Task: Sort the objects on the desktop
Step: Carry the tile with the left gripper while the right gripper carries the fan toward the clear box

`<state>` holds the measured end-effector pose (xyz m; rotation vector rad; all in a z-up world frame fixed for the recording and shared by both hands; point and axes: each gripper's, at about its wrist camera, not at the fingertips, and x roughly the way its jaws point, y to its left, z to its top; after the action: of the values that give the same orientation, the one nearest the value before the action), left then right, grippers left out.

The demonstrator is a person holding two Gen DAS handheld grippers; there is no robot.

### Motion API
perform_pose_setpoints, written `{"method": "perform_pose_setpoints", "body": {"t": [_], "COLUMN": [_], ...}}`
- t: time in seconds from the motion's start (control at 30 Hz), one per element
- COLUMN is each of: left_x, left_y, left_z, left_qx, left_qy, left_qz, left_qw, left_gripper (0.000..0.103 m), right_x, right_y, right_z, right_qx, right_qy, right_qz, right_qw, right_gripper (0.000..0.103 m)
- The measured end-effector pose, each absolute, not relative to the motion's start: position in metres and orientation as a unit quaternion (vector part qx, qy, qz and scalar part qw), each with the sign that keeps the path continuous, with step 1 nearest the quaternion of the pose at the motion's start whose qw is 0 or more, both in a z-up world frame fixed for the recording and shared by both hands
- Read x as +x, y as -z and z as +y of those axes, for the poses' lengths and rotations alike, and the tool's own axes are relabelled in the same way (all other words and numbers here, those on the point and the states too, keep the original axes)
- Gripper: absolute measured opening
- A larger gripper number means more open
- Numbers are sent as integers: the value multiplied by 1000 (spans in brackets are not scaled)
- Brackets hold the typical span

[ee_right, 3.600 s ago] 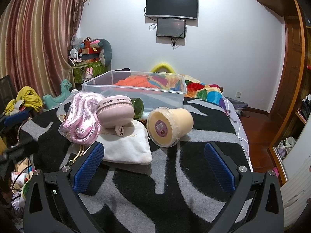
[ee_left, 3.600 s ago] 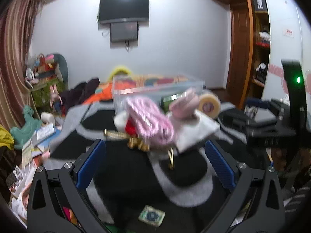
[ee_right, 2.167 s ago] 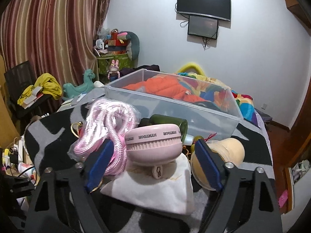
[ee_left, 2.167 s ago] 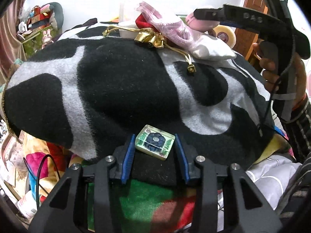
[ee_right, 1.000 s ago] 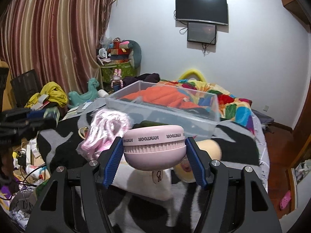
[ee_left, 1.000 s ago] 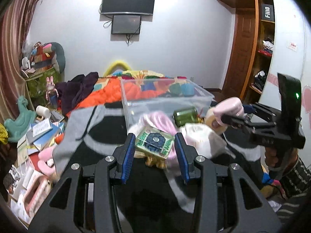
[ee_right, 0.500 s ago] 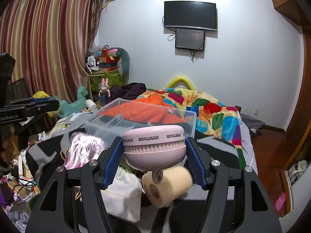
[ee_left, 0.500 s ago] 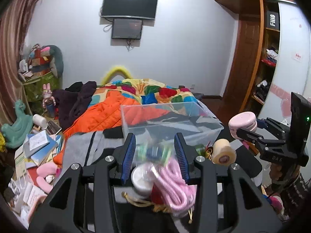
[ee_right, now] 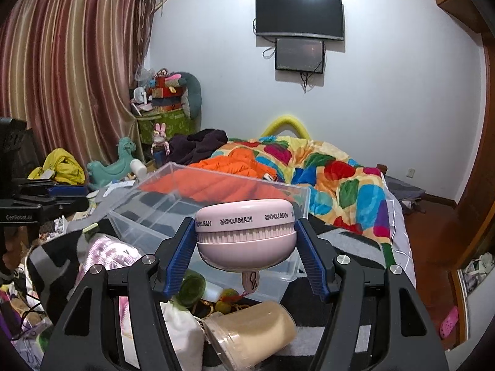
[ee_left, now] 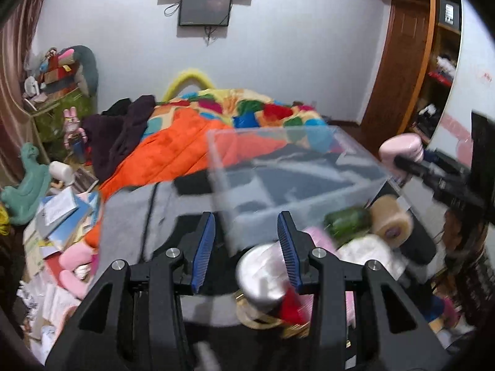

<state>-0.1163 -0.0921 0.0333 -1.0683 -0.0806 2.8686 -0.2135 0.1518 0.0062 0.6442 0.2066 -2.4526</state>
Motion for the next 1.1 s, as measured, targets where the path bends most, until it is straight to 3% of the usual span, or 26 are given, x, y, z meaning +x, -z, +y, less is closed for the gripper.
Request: {"method": "perform_pose_setpoints", "body": {"t": [0.1, 0.6, 0.67, 0.73, 1.1], "left_x": [-112, -140, -144, -144, -144], "left_y": [-22, 51, 57, 55, 4], "left_z": [-105, -134, -137, -138, -130], "left_qx": [-360, -455, -462, -459, -417], "left_qy": [-933, -890, -887, -888, -909], "left_qz": [-10, 11, 5, 2, -14], "left_qw": [21, -22, -18, -13, 17], "left_gripper": [50, 49, 40, 24, 24], "right_x": [-219, -230, -235, -240, -256], "right_y": [-3, -9, -9, -8, -3], "right_z": [152, 143, 142, 141, 135], "right_qx": [251, 265, 272, 276, 292], "right_qy": [919, 915, 912, 911, 904], "right_qz": [73, 90, 88, 88, 105], "right_qw": [295, 291, 293, 293, 292], "right_gripper": [61, 61, 61, 61, 61]}}
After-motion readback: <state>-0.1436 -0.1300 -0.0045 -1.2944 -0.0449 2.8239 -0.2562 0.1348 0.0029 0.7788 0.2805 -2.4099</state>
